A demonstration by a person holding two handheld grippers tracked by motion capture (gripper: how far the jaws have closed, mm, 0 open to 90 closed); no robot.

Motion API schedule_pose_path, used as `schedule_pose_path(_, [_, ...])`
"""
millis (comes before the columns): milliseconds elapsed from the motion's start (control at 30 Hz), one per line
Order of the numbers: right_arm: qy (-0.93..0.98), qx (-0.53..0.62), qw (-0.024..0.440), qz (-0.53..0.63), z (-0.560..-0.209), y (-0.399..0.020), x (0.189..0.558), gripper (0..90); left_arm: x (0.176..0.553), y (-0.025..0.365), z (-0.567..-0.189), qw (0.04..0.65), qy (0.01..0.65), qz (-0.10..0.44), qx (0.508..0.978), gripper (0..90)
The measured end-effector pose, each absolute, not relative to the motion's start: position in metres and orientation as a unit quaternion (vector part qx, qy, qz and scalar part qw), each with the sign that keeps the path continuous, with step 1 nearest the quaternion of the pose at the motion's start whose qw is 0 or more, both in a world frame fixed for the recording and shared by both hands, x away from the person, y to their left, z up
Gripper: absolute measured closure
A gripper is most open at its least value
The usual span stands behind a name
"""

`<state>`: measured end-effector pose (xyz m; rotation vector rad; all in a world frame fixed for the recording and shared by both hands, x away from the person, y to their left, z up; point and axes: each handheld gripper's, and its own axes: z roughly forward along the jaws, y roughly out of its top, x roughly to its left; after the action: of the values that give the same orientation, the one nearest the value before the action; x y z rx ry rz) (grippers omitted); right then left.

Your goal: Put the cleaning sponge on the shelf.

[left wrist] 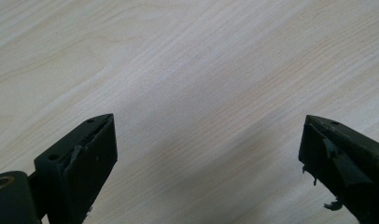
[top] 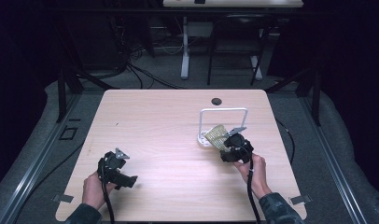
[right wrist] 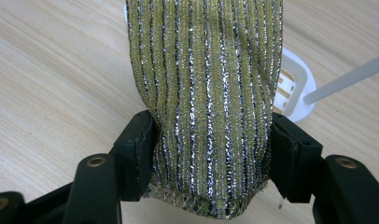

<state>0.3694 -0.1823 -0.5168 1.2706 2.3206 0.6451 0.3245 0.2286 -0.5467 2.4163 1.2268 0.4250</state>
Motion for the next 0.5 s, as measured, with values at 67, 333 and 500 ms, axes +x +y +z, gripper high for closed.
schedule_pose_path(67, [0.836,0.453,0.211,0.228,-0.5167,-0.1808,0.3702,39.0,0.3245,0.2287,-0.5465,0.199,0.439,0.151,0.863,4.5])
schedule_pose_path(333, [0.834,0.451,0.223,0.226,-0.5167,-0.1762,0.3737,39.4,0.3241,0.2280,-0.5466,0.199,0.439,0.153,0.863,4.6])
schedule_pose_path(500, [0.831,0.455,0.229,0.222,-0.5175,-0.1734,0.3779,39.4,0.3240,0.2283,-0.5463,0.198,0.438,0.153,0.863,4.7])
